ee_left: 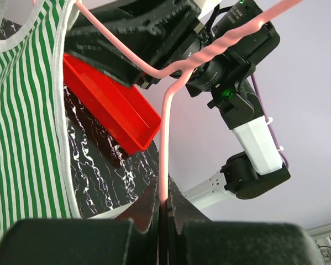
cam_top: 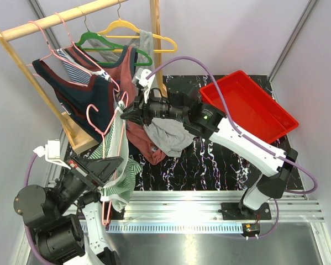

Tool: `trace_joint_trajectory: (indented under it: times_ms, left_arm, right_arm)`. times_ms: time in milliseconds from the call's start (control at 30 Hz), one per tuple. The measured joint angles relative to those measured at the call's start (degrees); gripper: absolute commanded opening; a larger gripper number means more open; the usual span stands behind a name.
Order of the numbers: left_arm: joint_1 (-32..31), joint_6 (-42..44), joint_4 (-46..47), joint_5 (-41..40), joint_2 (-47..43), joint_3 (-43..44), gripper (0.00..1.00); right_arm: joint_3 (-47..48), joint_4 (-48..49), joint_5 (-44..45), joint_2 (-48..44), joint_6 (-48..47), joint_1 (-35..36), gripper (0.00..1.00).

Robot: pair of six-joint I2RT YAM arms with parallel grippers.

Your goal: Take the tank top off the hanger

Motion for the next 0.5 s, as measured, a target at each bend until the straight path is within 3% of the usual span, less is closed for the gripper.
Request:
trace_joint_trajectory:
  times_ms: [133, 367, 500]
  left_arm:
    - [0.02, -0.57, 0.79, 0.28, -0.33, -1.38, 0.00]
    - [0.11, -1.40, 2.25, 0.63, -1.44, -3.28, 0.00]
    - [1.16, -3.06, 5.16, 1.36, -1.88, -5.86, 0.00]
  right_arm:
    - [0.11, 0.24, 1.46, 0.11, -0.55, 0.02, 0.01]
    - [0.72, 0.37, 4.07, 1.05, -1.25, -0.66, 0.00]
    - [0.74, 0.35, 3.80, 0.81, -0.74, -5.07, 0.00]
